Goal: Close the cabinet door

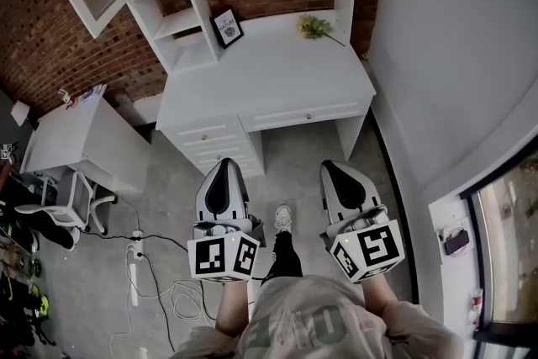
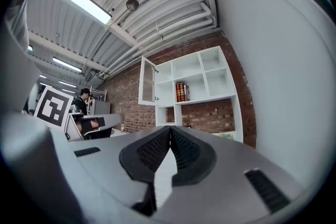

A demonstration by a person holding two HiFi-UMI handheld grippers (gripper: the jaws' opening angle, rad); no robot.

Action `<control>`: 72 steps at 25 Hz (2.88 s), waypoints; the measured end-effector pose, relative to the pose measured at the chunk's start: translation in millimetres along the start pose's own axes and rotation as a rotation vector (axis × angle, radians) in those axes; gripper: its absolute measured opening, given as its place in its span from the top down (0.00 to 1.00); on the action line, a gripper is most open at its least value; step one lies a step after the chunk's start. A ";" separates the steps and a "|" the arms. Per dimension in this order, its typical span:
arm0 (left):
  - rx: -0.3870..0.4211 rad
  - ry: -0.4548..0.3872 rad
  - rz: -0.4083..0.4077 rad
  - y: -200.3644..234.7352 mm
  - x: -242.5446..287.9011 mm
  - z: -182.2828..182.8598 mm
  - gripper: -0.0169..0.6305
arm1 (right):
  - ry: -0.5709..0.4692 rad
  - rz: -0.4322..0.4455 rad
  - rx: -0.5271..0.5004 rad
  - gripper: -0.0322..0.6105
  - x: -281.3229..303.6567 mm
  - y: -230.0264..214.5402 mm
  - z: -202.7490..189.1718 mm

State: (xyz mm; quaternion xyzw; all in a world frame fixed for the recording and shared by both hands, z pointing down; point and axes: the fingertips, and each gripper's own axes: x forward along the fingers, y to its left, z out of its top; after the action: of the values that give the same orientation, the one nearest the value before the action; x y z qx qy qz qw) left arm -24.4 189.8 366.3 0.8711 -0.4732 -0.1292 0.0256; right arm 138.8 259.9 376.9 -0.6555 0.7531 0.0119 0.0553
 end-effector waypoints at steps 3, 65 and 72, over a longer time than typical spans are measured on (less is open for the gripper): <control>-0.015 -0.015 -0.013 22.2 48.6 -5.6 0.95 | -0.008 -0.005 -0.031 0.92 51.5 -11.8 -0.2; 0.136 -0.106 0.633 352.7 305.2 58.1 0.95 | -0.264 0.819 0.043 0.70 621.4 136.9 104.9; 0.107 -0.108 0.778 394.7 254.3 59.3 0.95 | -0.226 0.984 0.071 0.58 678.6 281.6 149.0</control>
State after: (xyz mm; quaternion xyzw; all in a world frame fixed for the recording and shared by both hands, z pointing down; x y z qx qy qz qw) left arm -230.0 -234.3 323.8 0.6189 -0.7745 -0.1305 0.0023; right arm -220.8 -356.1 146.4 -0.2154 0.9620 0.0818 0.1464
